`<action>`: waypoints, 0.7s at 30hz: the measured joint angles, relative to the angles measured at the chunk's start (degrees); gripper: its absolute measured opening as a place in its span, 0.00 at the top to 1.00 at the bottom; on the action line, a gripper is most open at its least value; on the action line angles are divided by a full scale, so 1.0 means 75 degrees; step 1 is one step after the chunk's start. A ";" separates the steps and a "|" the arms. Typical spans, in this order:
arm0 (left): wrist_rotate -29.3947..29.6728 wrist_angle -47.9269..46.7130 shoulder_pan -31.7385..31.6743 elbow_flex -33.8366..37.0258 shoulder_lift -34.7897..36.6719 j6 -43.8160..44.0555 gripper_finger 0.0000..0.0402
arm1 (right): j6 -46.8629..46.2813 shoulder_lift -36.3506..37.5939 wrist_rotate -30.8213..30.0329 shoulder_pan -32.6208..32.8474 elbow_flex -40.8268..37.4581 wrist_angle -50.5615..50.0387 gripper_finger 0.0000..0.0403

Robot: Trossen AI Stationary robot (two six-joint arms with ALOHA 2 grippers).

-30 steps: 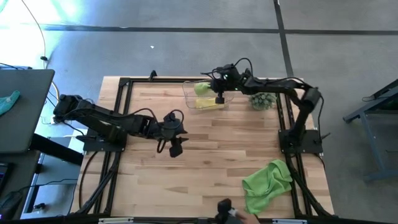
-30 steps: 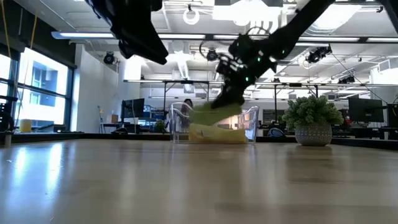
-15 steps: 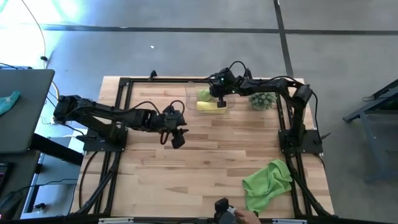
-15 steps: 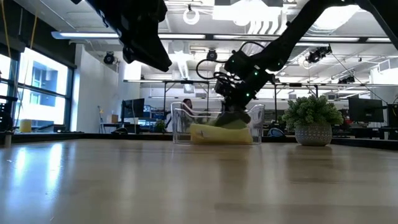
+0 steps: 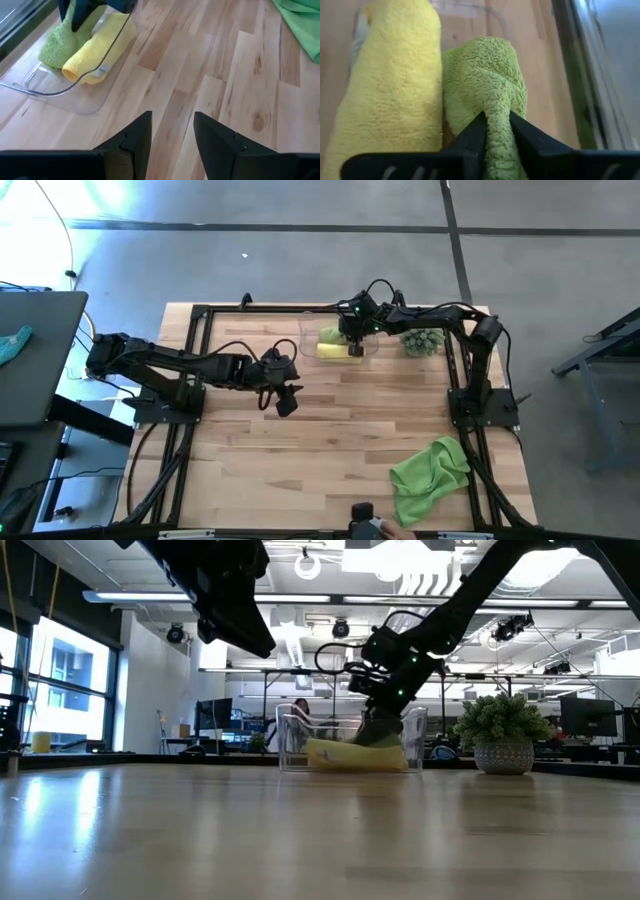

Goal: Roll microfiber towels into tight, uniform cylinder then place into a basket
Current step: Put the rolled light green microfiber towel into the transparent bin, then fold the green microfiber towel

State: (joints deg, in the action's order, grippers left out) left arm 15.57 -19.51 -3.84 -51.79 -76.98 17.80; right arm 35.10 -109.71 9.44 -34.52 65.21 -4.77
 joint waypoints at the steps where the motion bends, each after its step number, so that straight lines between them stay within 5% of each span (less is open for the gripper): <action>1: 0.0000 -0.0003 0.0000 0.0000 0.0001 0.0000 0.66 | -0.0039 0.0000 0.0074 0.0000 0.0000 -0.0019 0.84; 11: 0.0000 -0.0066 0.0000 0.0000 0.0001 -0.0005 0.66 | -0.1479 0.0357 -0.0020 0.0003 0.0228 -0.0604 0.56; 21: 0.0000 -0.0297 0.0000 -0.0003 0.0000 0.0042 0.66 | -0.2854 0.0949 0.0983 0.0310 0.1959 -0.4469 0.55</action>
State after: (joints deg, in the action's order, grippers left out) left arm 15.57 -21.74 -3.84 -51.81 -76.98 18.12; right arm 13.69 -102.59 16.81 -32.20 79.91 -38.29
